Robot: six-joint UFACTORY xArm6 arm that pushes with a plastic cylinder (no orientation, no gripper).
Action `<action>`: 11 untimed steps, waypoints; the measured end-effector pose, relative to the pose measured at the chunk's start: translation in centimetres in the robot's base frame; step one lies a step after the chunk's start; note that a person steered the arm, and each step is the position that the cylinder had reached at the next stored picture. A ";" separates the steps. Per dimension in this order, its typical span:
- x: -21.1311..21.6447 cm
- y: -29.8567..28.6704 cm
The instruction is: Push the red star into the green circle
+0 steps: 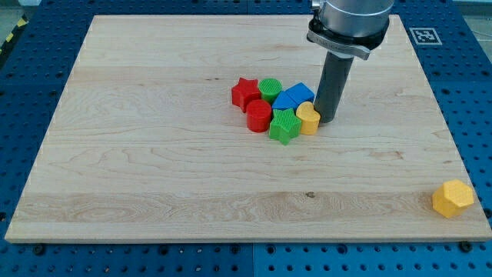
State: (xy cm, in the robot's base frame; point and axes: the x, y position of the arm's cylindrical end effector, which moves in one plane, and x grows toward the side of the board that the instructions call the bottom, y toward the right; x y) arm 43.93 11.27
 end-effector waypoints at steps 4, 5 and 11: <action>13.0 -6.1; 11.0 -12.3; -0.5 -14.3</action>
